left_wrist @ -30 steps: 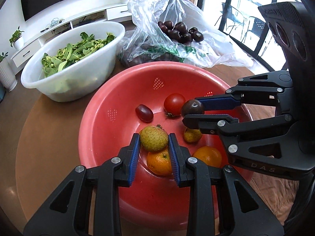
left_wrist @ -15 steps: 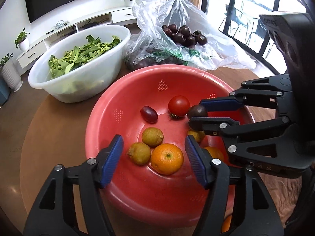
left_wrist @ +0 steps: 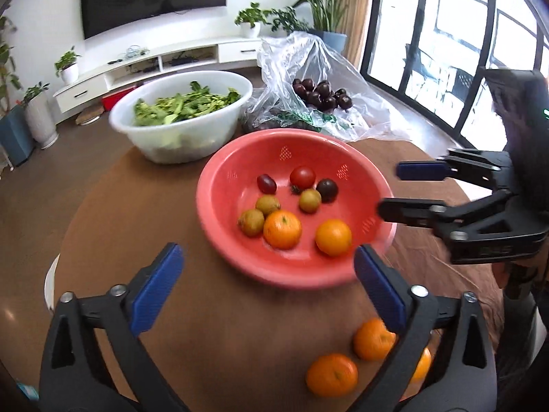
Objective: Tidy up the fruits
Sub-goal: 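Move both open tools back to the fruit cluster, then grasp a red tomato with the left tool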
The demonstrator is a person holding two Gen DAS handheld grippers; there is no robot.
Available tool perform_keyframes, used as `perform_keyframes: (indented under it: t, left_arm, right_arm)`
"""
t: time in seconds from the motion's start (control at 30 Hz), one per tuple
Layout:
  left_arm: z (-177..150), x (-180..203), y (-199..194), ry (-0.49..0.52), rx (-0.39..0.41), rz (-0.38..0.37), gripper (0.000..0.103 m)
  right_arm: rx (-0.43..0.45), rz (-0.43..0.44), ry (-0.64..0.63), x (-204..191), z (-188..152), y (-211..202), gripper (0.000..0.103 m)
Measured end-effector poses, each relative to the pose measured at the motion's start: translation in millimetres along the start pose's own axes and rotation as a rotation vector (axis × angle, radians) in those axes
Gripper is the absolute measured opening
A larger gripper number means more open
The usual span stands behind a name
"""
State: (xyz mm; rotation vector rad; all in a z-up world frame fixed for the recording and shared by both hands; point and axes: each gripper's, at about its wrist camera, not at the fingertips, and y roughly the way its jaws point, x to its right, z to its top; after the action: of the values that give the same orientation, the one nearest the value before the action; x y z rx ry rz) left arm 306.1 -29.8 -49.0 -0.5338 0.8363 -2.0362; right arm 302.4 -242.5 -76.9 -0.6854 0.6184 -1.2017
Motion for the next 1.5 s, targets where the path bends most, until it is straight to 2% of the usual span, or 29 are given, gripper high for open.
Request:
perform_keyframes:
  t: [0.1,0.27,0.5,0.83,0.87,0.93,1.07,1.3,1.5]
  left_arm:
    - [-26.6,5.5,-23.8,-0.038,0.018,-0.015,0.103]
    - [-67.4,24.1,-50.2,-0.040,0.017,-0.023,0.103]
    - [-119.2,59.8,-42.6,0.101,-0.128,-0.080,0.103]
    - [-134.0,86.2,-27.7,0.270,-0.198,-0.138,0.101]
    - [-134.3,89.2,-23.7,0.286,-0.206,-0.144,0.099]
    - [-134.6,94.5,-17.7,0.308,-0.227,-0.164,0.087]
    - [-134.2,98.4,-12.8,0.321,-0.238,-0.186,0.072]
    - [-128.3,95.9,-3.6,0.323,-0.247,-0.191,0.039]
    - [-125.7,93.7,-3.1,0.318,-0.238,-0.199,0.030]
  right_arm:
    - [0.034,0.019,-0.007,-10.1,-26.8,-29.4,0.069]
    - [0.031,0.060,0.029,-24.1,-73.0,-51.7,0.069]
    - [0.004,0.091,0.076,-41.4,-119.0,-61.0,0.069]
    - [-0.018,0.101,0.133,-46.8,-144.2,-64.3,0.069]
    - [-0.017,0.102,0.136,-47.0,-145.5,-65.0,0.069]
    - [-0.019,0.104,0.141,-47.5,-146.8,-65.2,0.068]
    - [-0.020,0.107,0.149,-46.6,-148.2,-65.0,0.068]
    - [-0.024,0.111,0.151,-47.7,-149.5,-65.0,0.066]
    - [-0.028,0.111,0.156,-48.7,-150.9,-62.1,0.065]
